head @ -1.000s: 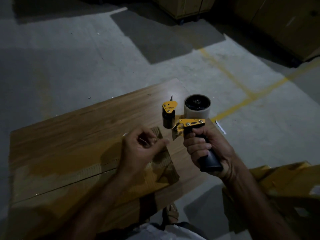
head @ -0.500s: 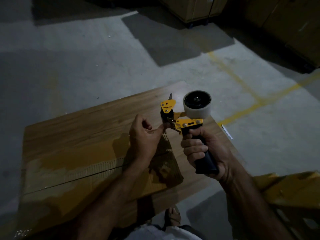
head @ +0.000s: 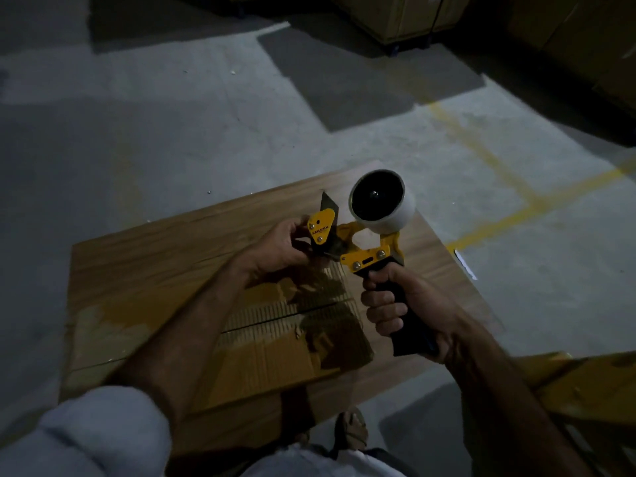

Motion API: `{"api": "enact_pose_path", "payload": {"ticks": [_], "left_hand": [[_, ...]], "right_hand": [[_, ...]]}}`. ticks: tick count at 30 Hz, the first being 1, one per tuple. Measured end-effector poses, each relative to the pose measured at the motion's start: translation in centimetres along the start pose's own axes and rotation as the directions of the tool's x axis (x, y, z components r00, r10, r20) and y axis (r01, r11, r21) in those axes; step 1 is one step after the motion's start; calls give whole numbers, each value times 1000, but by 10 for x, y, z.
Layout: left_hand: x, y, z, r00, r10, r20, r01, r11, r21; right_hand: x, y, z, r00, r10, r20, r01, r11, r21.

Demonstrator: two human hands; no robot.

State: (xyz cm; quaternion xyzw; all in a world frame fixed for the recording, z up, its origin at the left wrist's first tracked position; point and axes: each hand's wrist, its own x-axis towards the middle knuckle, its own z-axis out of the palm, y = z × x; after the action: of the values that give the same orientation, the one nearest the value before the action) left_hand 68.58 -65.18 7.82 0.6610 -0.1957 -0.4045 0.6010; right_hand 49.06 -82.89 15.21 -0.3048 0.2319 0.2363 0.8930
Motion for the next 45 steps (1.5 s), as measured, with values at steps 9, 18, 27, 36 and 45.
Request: {"api": "enact_pose_path", "payload": {"ticks": [9, 18, 27, 36, 45], "left_hand": [[7, 2, -22, 990, -85, 111, 103, 981, -167], [28, -4, -8, 953, -251, -167, 194, 934, -300], [17, -7, -12, 980, -196, 43, 190, 974, 122], [24, -13, -22, 937, -271, 221, 154, 887, 436], [21, -27, -16, 962, -223, 156, 147, 908, 393]], "right_hand": [[0, -7, 3, 974, -191, -126, 139, 932, -334], [34, -6, -7, 910, -293, -293, 77, 814, -575], [57, 19, -8, 869, -334, -365, 13, 752, -659], [56, 32, -8, 860, -358, -364, 38, 755, -655], [48, 44, -9, 857, -426, -289, 114, 705, -700]]}}
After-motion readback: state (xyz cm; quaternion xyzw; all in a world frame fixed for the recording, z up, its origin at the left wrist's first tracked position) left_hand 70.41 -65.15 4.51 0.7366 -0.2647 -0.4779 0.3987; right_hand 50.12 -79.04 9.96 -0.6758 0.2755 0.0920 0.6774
